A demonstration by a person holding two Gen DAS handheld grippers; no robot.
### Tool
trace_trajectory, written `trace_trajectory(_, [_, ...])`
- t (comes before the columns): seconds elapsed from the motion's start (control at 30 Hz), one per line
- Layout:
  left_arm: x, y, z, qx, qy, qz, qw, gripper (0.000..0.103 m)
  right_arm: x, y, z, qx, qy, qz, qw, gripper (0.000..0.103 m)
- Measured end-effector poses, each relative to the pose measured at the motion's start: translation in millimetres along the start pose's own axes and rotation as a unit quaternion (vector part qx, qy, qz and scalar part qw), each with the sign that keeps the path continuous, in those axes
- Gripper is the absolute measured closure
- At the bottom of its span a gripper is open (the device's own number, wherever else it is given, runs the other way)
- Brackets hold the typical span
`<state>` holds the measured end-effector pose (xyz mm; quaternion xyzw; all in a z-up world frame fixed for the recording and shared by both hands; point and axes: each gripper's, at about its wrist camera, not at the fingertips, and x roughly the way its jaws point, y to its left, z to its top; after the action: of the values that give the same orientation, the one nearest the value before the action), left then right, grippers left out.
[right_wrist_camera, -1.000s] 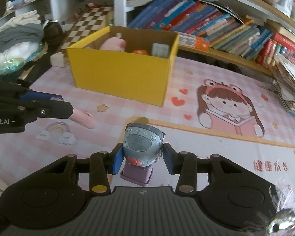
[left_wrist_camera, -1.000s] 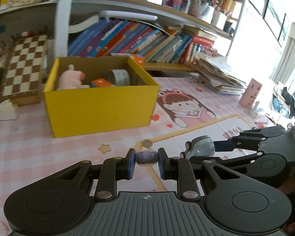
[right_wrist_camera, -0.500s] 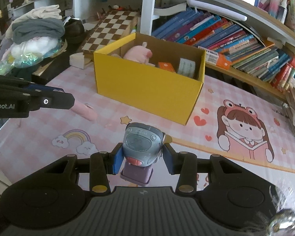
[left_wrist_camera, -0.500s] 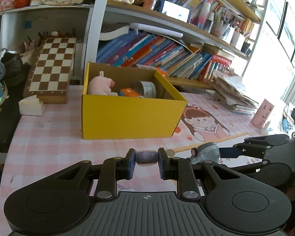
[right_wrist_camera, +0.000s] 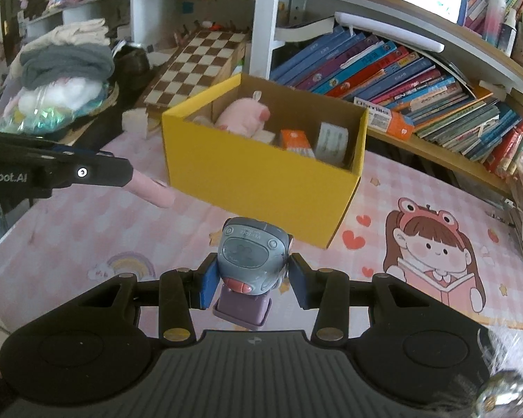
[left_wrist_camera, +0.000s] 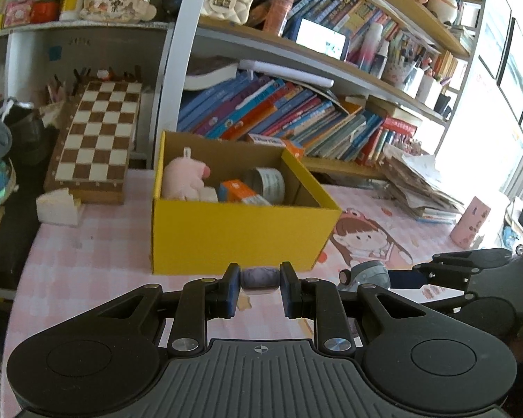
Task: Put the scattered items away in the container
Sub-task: 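Carry the stapler in the left tool and grey toy in the right tool to the box, then open the left tool over the box while the right tool releases the grey toy inside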
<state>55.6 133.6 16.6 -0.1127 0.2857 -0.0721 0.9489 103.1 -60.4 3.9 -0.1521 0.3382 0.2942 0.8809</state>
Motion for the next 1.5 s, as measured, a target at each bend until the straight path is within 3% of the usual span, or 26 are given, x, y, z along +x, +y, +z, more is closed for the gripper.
trace_trajectory(0.3, [6.7, -0.9, 52.2, 0.026, -0.057, 0.003, 0.998, 0.081, 1.1, -21.3, 49.3, 0.004, -0.054, 0.005, 0.999, 0.063])
trace_trajectory(0.57, [39.4, 0.4, 91.2, 0.052, -0.083, 0.009, 0.9952, 0.081, 18.3, -36.4, 91.9, -0.02, -0.092, 0.002, 0.996, 0.063])
trace_trajectory(0.83, [97.5, 22.6, 102.6, 0.046, -0.04, 0.039, 0.9974, 0.081, 78.9, -52.8, 118.1, -0.045, -0.07, -0.002, 0.997, 0.062])
trace_trajectory(1.1, [146.6, 33.2, 90.1, 0.05, 0.013, 0.076, 0.9958, 0.081, 140.6, -42.7, 122.6, -0.079, -0.012, 0.041, 0.996, 0.062])
trace_trajectory(1.5, [177.6, 43.7, 81.3, 0.055, 0.052, 0.1, 0.9921, 0.08, 176.6, -36.3, 127.9, -0.095, 0.026, 0.071, 0.993, 0.062])
